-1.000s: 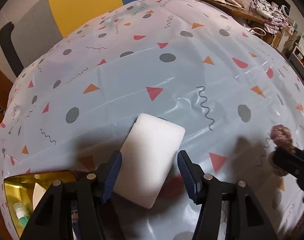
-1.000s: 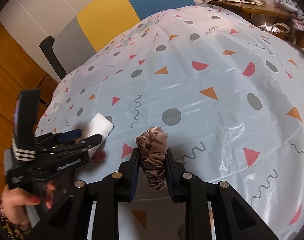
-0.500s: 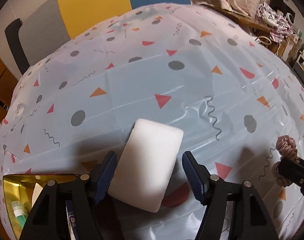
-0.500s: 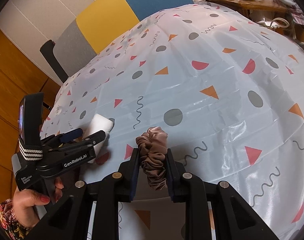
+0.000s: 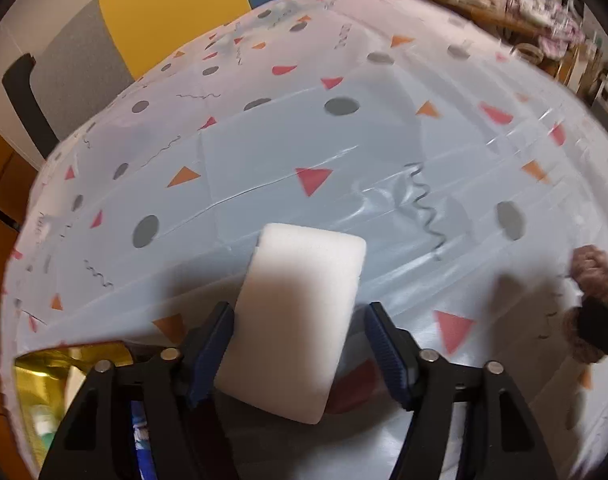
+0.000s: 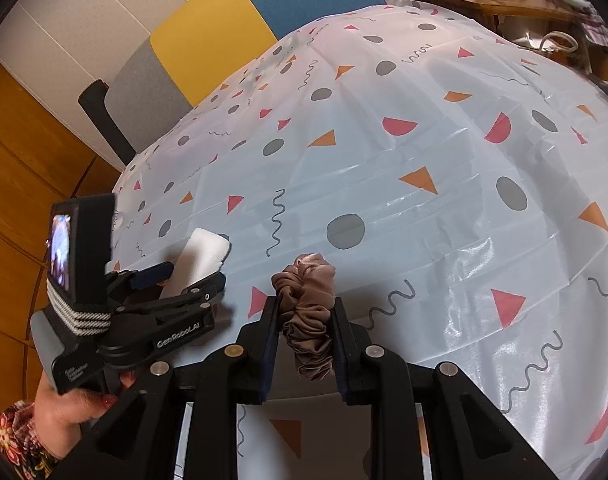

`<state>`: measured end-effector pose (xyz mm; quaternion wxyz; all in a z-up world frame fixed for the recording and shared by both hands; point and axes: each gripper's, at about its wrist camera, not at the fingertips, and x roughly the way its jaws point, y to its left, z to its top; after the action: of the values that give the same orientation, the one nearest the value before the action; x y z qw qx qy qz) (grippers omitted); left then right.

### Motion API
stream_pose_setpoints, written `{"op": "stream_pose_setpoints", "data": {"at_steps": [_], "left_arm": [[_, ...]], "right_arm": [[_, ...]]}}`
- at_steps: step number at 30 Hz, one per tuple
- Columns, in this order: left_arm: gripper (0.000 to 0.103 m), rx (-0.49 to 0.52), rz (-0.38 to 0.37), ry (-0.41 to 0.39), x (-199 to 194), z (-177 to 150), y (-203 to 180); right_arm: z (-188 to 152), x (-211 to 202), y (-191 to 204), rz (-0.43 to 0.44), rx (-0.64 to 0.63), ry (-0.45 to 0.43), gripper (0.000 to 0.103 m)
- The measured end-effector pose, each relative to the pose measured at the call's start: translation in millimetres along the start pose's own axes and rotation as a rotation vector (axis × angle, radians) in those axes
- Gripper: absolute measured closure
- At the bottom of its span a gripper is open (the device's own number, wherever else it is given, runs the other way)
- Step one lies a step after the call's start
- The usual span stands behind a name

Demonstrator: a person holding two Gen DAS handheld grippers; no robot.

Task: Organize soft objects
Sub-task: 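Grasp the white block with the left tool while the right tool holds the scrunchie, then carry the white block into the tray and open the left tool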

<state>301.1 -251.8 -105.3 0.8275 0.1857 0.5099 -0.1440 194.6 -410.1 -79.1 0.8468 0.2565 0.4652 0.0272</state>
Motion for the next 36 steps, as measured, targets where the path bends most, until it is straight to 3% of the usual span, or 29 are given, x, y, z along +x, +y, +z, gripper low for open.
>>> {"op": "stream_pose_setpoints", "data": {"at_steps": [4, 8, 13, 17, 18, 19, 21, 27, 36], "left_arm": [[0.043, -0.021, -0.169, -0.008, -10, -5, 2], [0.039, -0.025, -0.091, -0.027, -11, -4, 3], [0.03, 0.004, -0.032, 0.008, 1, -4, -3], [0.032, 0.035, -0.004, 0.01, 0, -7, -11], [0.034, 0.032, -0.008, 0.006, -2, -7, -12], [0.045, 0.028, -0.024, 0.0, -5, -8, -12], [0.045, 0.006, -0.077, 0.013, -9, -12, -9], [0.045, -0.021, -0.105, -0.031, -35, -25, -5], [0.045, -0.134, -0.211, -0.107, -95, -68, 18]], "right_arm": [[0, -1, -2, 0.001, 0.014, -0.003, 0.079], [1, -2, -2, 0.0, 0.015, -0.007, 0.079], [0, -2, -2, -0.004, 0.014, -0.005, 0.079], [1, -1, -2, -0.006, 0.013, -0.006, 0.079], [1, -1, -2, -0.008, 0.014, -0.007, 0.079], [1, -1, -3, -0.009, 0.015, -0.008, 0.079], [2, -1, -5, -0.011, 0.023, -0.007, 0.079], [3, -2, -8, -0.017, 0.032, -0.009, 0.079], [0, -1, -8, -0.023, 0.024, -0.002, 0.079]]}}
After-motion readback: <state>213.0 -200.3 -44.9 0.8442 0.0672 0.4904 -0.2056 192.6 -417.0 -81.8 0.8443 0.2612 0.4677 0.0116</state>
